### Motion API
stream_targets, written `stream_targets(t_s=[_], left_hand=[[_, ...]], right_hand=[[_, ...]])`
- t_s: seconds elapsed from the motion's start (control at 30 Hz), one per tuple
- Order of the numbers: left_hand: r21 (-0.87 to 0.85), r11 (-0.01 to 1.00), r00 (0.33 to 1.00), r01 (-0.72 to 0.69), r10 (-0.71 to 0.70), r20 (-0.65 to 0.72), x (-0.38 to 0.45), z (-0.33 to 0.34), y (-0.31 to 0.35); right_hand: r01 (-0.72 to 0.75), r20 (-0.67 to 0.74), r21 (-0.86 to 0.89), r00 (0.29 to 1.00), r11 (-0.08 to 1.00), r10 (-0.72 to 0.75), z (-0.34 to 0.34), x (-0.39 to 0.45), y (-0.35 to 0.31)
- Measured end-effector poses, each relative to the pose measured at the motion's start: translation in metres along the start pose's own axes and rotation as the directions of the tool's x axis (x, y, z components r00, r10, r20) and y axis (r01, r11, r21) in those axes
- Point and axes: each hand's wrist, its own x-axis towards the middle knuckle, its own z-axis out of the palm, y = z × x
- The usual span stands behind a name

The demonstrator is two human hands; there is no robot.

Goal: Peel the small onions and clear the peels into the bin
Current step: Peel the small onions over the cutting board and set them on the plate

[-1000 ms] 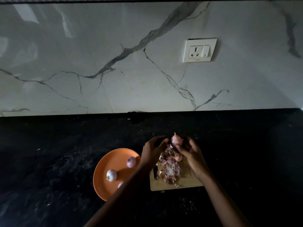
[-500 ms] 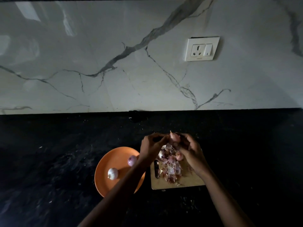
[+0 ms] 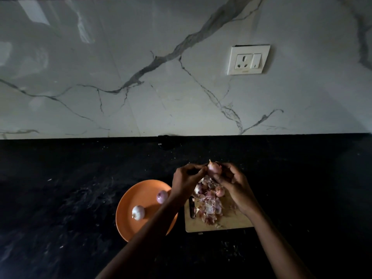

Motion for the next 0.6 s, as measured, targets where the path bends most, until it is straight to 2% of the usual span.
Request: stream_targets(t_s=[0.17,0.3,0.4,0.47,0.6], left_hand=[[0.022,1.0,0.995,-0.015,0.017,-0.103,-0.006,0.007,0.002],[0.07,0.998,0.984,0.01,0.003,-0.176,-0.008,0.01,0.004],[0.026,0.999,0.989,0.035,-0.031,-0.144,-0.006,0.008,0.004],[0.001,0.999,0.993,0.048,-0.047,-0.108,-0.005,0.007,0.005],[-0.221,0.969,0.994,0.107,-0.111,-0.005,-0.006,0.008,0.014]], right_hand=[[0.046,0.033,-0.011,0.998,0.999,-0.046,0.003,0.001,-0.002],[0.03,0.054,-0.006,0.998,1.0,-0.029,0.004,0.0,-0.001],[-0.002,0.052,0.029,0.999,1.0,0.001,0.002,0.002,0.0],[-0.042,0.059,0.118,0.998,0.992,0.035,0.001,0.005,0.001],[-0.14,0.111,0.364,0.988,0.921,0.106,-0.001,0.009,0.002]])
